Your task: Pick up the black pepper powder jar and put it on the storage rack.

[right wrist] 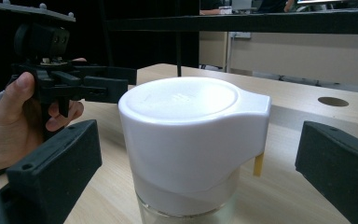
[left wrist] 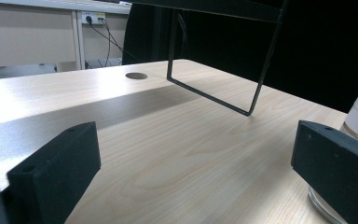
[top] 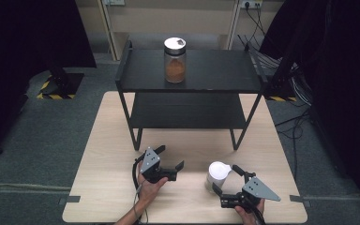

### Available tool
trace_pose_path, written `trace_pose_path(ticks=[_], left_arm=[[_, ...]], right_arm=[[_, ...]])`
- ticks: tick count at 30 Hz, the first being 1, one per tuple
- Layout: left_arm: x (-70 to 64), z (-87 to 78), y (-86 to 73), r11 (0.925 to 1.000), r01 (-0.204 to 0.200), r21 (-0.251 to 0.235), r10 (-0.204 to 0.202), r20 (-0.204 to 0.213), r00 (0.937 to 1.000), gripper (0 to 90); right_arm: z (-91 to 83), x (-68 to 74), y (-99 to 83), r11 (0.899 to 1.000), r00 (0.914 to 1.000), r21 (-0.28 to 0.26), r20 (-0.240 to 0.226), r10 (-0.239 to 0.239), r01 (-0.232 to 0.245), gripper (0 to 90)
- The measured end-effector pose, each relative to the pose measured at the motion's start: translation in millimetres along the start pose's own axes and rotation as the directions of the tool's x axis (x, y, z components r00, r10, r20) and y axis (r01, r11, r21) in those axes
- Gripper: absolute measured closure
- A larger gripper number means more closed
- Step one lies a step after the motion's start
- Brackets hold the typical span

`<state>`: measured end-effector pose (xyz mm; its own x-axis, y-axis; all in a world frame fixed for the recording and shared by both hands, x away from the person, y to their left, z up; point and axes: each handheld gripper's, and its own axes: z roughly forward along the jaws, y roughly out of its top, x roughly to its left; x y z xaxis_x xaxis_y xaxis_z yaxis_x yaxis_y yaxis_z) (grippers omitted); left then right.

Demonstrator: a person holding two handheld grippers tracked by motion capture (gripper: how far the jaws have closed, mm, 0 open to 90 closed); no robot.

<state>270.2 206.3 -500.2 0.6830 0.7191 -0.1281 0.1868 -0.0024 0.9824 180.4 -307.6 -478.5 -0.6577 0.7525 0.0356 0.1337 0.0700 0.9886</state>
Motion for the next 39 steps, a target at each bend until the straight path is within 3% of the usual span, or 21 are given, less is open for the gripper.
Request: trace_pose_path(ticks=[39], left_arm=[[-1.6, -0.4, 0.7, 1.0000, -0.004, 0.004, 0.004, -0.010, 0.9999, 0.6]], right_arm=[[8.9, 1.0, 0.1, 0.999, 0.9999, 0.030, -0.002, -0.011, 0.011, 0.4]])
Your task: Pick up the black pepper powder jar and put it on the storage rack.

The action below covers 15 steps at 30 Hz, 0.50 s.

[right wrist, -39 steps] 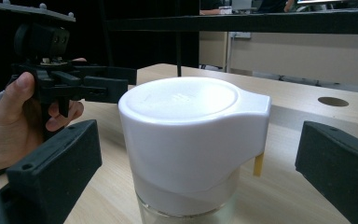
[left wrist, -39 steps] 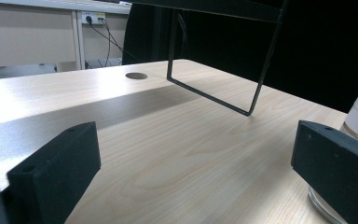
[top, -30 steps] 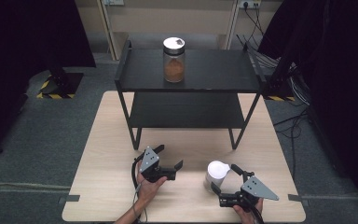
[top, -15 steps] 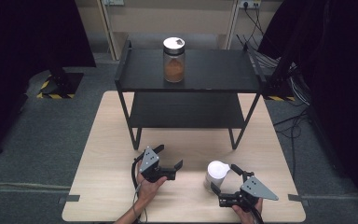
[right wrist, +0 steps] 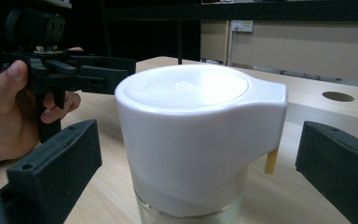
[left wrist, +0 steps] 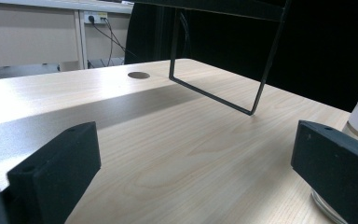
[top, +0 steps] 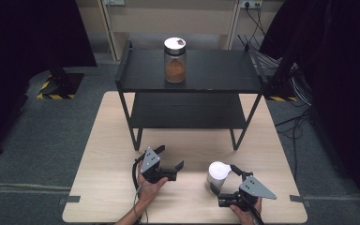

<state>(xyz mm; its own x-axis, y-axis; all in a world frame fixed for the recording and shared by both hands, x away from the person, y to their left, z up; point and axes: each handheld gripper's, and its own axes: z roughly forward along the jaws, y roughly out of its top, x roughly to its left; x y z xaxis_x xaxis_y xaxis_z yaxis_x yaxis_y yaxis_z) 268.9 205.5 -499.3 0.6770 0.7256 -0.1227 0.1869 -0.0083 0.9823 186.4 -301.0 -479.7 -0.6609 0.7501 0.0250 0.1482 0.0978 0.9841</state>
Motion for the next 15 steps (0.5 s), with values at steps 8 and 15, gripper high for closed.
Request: trace_pose_path(ticks=[8, 15], left_arm=[[-0.1, 0.1, -0.2, 1.0000, 0.002, -0.001, -0.002, -0.001, 1.0000, 0.7], [-0.2, 0.4, -0.1, 1.0000, 0.002, 0.001, -0.002, -0.001, 1.0000, 0.8]], right_arm=[[8.7, -2.1, -1.3, 1.000, 0.9999, 0.022, -0.004, 0.009, -0.009, 0.4], [12.8, -4.2, -2.6, 0.999, 0.9998, 0.033, -0.008, 0.017, -0.017, 0.4]])
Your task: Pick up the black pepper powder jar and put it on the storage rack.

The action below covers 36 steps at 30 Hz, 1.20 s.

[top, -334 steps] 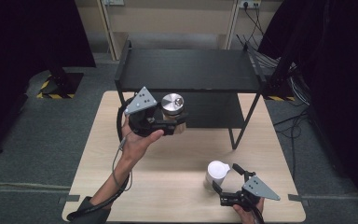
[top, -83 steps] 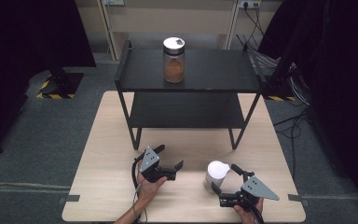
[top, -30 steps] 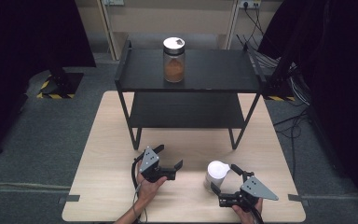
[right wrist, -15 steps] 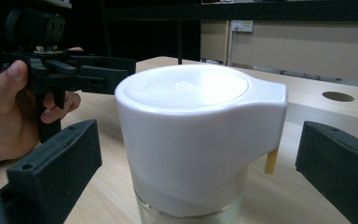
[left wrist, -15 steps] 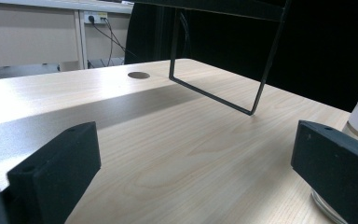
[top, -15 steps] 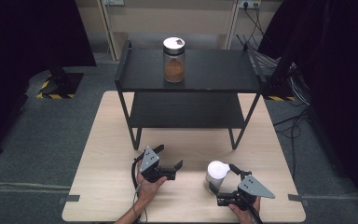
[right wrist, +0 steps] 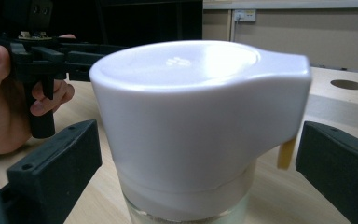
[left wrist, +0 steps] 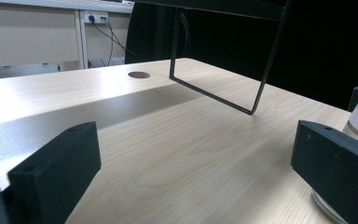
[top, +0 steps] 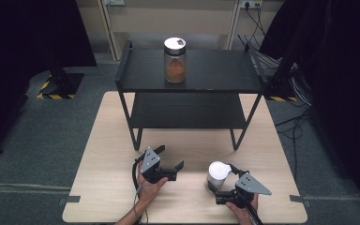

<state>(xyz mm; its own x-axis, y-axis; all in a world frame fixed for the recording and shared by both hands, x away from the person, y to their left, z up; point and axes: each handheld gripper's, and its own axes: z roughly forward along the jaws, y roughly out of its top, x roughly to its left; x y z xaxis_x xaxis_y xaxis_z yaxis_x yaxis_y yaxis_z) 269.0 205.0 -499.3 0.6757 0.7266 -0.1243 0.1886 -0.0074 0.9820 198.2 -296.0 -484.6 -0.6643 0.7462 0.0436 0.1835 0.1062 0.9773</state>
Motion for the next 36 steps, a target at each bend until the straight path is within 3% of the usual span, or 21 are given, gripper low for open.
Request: trace_pose_path(ticks=[16, 36], left_arm=[[0.3, 0.1, 0.0, 1.0000, 0.002, 0.001, -0.002, 0.001, 1.0000, 0.8], [0.1, 0.4, 0.4, 1.0000, 0.004, 0.004, -0.004, -0.003, 1.0000, 1.1]], right_arm=[[7.3, -3.0, 1.0, 1.000, 0.9996, 0.029, -0.026, -0.009, 0.010, 5.8], [11.1, -2.7, 4.3, 0.998, 0.9989, 0.058, -0.033, -0.034, 0.036, 30.4]])
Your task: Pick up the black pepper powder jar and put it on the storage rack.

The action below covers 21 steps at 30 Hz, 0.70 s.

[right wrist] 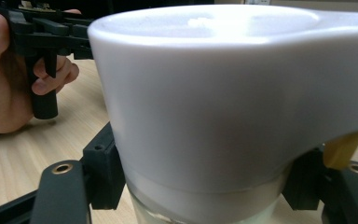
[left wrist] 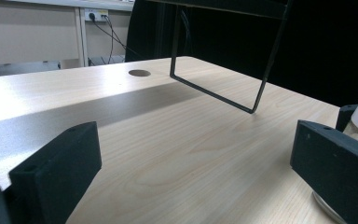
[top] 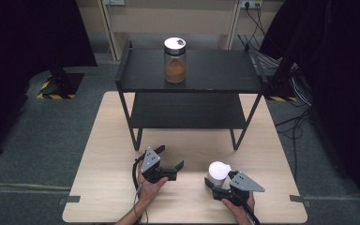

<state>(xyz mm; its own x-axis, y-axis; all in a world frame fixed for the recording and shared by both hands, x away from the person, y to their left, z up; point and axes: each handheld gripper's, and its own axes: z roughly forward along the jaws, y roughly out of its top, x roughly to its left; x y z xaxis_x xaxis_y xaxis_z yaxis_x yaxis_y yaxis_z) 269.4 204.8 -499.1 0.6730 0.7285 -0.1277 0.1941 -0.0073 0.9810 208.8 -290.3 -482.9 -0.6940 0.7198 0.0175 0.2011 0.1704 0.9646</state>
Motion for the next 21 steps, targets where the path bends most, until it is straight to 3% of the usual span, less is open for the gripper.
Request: trace_pose_path(ticks=[14, 21], left_arm=[[-0.5, 0.0, 0.0, 1.0000, -0.001, 0.000, 0.001, -0.003, 1.0000, 1.4], [-0.7, -0.1, 0.1, 1.0000, -0.002, 0.000, 0.002, -0.003, 1.0000, 1.4]], right_arm=[[-1.8, 2.1, 3.1, 1.000, 0.9999, 0.010, 0.009, 0.008, -0.008, 30.8], [-5.1, 2.6, 4.0, 1.000, 0.9999, -0.010, 0.006, 0.013, -0.013, 30.8]])
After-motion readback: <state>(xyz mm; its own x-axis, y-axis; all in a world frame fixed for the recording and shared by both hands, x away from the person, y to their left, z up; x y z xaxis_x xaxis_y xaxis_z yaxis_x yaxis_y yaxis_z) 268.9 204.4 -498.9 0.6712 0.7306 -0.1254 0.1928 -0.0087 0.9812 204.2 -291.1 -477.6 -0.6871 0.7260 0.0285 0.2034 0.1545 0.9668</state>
